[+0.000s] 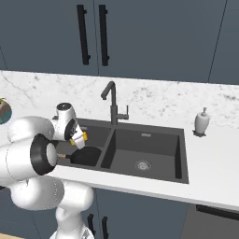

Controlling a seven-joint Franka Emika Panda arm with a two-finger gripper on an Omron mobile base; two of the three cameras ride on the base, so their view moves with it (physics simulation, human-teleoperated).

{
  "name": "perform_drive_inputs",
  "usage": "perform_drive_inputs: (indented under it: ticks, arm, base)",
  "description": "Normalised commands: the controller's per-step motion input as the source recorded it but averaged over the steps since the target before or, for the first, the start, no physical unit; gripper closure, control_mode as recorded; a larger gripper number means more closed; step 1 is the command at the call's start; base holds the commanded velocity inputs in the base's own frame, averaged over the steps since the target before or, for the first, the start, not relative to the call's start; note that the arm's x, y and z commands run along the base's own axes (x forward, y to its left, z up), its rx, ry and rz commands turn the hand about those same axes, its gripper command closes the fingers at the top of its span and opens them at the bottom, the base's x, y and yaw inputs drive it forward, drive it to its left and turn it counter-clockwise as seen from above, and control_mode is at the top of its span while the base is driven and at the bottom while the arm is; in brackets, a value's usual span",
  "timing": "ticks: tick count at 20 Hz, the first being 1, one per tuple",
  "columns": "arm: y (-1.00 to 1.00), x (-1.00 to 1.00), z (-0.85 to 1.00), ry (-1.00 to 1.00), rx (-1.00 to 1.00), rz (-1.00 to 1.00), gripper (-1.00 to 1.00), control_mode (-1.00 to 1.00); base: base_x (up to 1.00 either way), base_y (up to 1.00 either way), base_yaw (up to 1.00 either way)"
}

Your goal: Pick the pan and sponge and place them into the sink. Then turn on the water.

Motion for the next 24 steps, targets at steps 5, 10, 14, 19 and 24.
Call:
perform_drive_inputs:
  ticks: [5,10,14,19,24]
  arm:
    - [0.00,0.61,-0.46,0.08,0.00,-0.05,1.00,-1.00]
    - [0.02,0.32,-0.56,0.07,-0.01,-0.06,1.00,-1.00]
    - [0.02,0.24,-0.63,0.05,-0.02,-0.05,1.00,-1.00]
    - [0.05,0.34,-0.60,0.00,-0.02,-0.05,1.00,-1.00]
    - [0.14,0.43,-0.56,0.00,-0.02,-0.03,1.00,-1.00]
  base:
    - [0.00,0.00,0.00]
    - [0.00,0.00,0.00]
    - [0.00,0.00,0.00]
    - [0.00,0.00,0.00]
    - [0.00,0.00,0.00]
